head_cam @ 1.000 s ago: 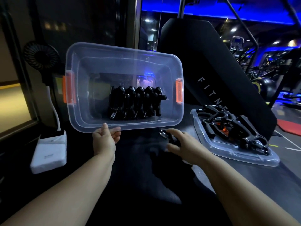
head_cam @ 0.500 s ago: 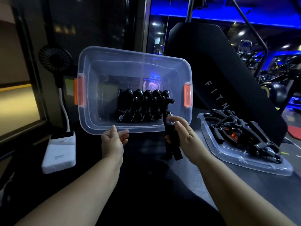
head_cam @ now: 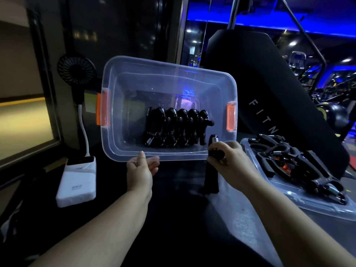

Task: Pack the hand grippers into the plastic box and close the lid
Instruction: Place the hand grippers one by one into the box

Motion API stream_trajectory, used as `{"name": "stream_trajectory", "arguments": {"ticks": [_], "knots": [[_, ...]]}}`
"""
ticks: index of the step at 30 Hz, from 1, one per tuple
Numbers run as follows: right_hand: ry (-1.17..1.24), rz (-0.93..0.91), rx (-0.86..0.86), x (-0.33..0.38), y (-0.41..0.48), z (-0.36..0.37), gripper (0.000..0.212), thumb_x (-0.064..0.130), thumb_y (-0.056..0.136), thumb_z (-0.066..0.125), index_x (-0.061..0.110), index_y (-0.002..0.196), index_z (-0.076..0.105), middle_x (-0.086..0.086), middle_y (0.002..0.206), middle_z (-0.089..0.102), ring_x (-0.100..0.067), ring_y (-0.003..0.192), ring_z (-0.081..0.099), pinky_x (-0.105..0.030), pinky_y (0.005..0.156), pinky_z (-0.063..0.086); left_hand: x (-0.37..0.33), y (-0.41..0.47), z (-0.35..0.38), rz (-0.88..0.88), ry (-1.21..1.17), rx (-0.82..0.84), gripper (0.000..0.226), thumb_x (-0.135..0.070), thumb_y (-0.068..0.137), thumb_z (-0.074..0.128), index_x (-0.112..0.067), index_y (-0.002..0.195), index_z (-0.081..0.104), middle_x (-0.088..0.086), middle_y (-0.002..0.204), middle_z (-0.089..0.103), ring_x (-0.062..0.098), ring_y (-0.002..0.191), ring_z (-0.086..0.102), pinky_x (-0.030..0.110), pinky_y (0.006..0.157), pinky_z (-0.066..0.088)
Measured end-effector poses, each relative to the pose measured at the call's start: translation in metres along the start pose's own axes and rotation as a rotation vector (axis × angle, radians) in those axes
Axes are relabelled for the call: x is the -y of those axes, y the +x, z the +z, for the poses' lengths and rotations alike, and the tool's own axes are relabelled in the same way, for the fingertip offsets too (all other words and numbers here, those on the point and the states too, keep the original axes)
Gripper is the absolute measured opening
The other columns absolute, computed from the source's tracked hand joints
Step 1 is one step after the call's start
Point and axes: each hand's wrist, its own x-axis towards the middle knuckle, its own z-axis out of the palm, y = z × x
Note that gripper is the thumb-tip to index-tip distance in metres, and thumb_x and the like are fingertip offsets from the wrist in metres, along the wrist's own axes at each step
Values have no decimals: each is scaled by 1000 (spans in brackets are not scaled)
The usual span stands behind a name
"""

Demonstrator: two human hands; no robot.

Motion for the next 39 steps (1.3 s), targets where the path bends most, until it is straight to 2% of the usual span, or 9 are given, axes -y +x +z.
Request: {"name": "stream_trajectory", "arguments": {"ticks": [3,6,10,13,17,24,32,35,39], "knots": [[-107,-11,-1,-3,5,-4,25,32,84,70,30,108,63,-1,151,27,-22,107,58,-29,87,46,0,0,0,2,-12,2,40,-34,102,36,0,120,46,6,84,72,13,72,66,24,63,50],[-139,-21,60,-4,12,-6,23,32,84,69,31,106,62,5,159,15,-23,121,53,-30,85,43,-1,-1,0,3,-16,-2,37,-34,102,36,-2,119,46,6,84,72,13,73,66,24,63,49],[-133,-56,113,-2,21,-6,23,31,85,68,30,108,62,3,156,25,-19,130,46,-30,88,43,-3,-2,0,-5,-24,1,37,-34,102,36,-3,119,45,6,84,71,14,74,65,24,64,49],[-149,-100,131,3,27,-8,24,30,85,69,28,109,64,3,153,32,-18,119,56,-26,79,41,-3,-3,-1,-2,-20,8,35,-34,102,35,-4,118,45,6,86,72,13,76,65,24,66,50],[-37,-160,62,14,35,-14,24,28,82,73,30,105,67,0,151,37,-11,135,40,-25,94,42,-2,-2,0,3,-23,10,31,-34,102,35,-8,113,46,3,83,72,14,76,65,24,65,49],[236,-195,-146,55,73,-13,24,22,81,74,37,97,64,0,148,40,-6,129,43,-4,90,30,1,-1,-3,31,-39,55,37,-33,103,34,-1,114,47,8,85,72,15,77,65,24,66,51],[175,-165,-159,87,128,48,27,24,84,72,21,110,67,-2,152,32,-19,130,44,-18,92,32,2,3,0,-38,-95,25,42,-35,101,38,1,121,48,16,93,70,15,77,67,20,60,53],[113,-186,-100,95,141,74,30,26,84,71,21,113,66,-2,154,29,-21,131,43,-22,97,35,-1,1,2,-48,-160,6,27,-30,101,39,-5,109,47,11,77,66,16,70,63,22,59,49],[55,-181,-44,101,154,97,33,26,86,69,20,118,65,-1,155,27,-22,131,44,-27,100,36,-4,0,2,-48,-155,1,13,-27,102,38,-18,94,42,12,78,67,18,72,65,25,61,49]]}}
